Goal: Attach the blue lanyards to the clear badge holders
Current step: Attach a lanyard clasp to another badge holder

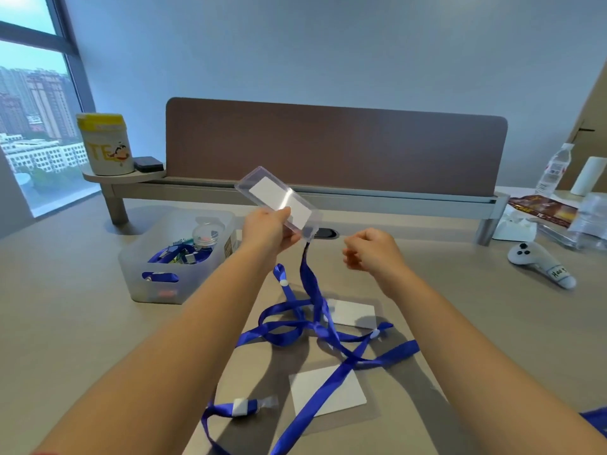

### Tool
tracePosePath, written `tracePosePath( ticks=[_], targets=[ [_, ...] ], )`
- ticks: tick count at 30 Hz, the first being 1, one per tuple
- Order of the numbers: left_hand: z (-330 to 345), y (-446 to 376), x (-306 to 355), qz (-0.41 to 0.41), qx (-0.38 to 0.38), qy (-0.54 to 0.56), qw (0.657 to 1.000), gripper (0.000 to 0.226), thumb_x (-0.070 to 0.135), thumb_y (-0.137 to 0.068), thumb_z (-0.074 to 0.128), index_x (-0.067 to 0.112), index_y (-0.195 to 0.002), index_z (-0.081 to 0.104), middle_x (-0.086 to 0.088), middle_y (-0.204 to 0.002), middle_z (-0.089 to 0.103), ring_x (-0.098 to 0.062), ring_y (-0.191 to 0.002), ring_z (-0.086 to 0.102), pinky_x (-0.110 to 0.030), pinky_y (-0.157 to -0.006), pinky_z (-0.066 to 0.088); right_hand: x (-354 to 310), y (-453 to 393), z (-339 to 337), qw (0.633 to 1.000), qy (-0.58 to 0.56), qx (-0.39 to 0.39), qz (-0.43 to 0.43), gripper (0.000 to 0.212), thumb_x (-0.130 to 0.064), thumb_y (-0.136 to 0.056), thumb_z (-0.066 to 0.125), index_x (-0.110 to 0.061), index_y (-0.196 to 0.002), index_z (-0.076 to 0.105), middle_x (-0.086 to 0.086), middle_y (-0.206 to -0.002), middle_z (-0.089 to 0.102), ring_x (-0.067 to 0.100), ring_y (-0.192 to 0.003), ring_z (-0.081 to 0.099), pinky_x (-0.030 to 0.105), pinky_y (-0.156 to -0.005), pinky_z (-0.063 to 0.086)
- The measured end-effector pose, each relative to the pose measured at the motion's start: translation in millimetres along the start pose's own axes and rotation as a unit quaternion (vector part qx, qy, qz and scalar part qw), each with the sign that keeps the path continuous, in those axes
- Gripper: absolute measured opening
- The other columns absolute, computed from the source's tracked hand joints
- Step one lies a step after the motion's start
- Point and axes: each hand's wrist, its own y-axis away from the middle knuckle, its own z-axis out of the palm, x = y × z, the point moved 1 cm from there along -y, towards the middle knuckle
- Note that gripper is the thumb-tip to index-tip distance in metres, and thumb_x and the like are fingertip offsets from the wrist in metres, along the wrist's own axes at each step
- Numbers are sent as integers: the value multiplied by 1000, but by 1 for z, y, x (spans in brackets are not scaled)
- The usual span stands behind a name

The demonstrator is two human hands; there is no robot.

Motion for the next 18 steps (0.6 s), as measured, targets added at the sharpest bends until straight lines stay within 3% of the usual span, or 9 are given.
tracePosePath(
  ticks=[2,3,5,7,10,13,15,16,18],
  targets=[
    [7,3,9,17,3,12,1000,6,12,-92,50,8,-89,52,-5,-88,55,-14,-70,57,-24,-60,52,-5,7,7,994,-89,-43,50,32,-22,-96,40,-9,-71,56,9,-72,60,17,-64,59,26,-65,52],
    [11,5,12,19,-3,24,1000,5,12,-92,51,7,-92,52,-6,-91,55,-14,-70,57,-23,-60,52,-6,11,12,987,-118,-77,79,37,-27,-97,37,-7,-74,58,9,-74,63,20,-69,62,28,-69,53],
    [17,8,16,11,-28,53,998,5,12,-91,51,7,-91,52,-7,-90,57,-14,-71,58,-23,-62,52,-4,13,22,959,-211,-143,126,51,-40,-97,28,-1,-97,61,11,-93,64,27,-95,63,35,-88,50],
    [19,12,20,-5,-52,84,995,6,14,-91,52,7,-92,52,-6,-84,59,-14,-72,59,-20,-61,53,-3,10,30,914,-333,-180,148,64,-51,-94,20,-3,-128,47,13,-122,55,30,-119,50,40,-102,39],
    [15,10,22,-28,-79,134,987,11,15,-91,52,8,-83,53,-7,-79,60,-14,-72,60,-15,-49,55,-8,2,33,869,-451,-166,119,67,-57,-92,15,-17,-145,21,9,-148,36,30,-135,34,43,-104,31],
    [8,1,15,-47,-81,167,981,14,14,-92,51,6,-82,52,-9,-80,59,-15,-73,60,-15,-46,55,-13,-8,22,840,-529,-89,78,62,-51,-94,19,-20,-147,12,8,-150,34,31,-139,29,43,-109,27],
    [5,-7,6,-55,-50,153,985,15,15,-92,51,7,-80,52,-8,-80,59,-15,-72,60,-15,-45,54,-14,-13,11,822,-563,-40,73,49,-42,-97,26,-10,-131,39,10,-141,43,30,-136,35,42,-113,24],
    [4,-12,0,-57,-27,136,989,15,15,-91,52,7,-79,53,-7,-79,60,-15,-71,61,-16,-46,54,-13,-16,5,818,-569,-18,78,37,-37,-97,29,-9,-107,52,11,-134,49,29,-132,41,41,-112,26],
    [4,-24,-13,-62,23,91,994,15,16,-90,53,7,-79,54,-6,-76,59,-14,-68,60,-19,-52,54,-4,-26,-5,830,-548,36,97,29,-26,-97,35,-12,-76,48,11,-116,60,27,-115,52,38,-105,34]
  ],
)
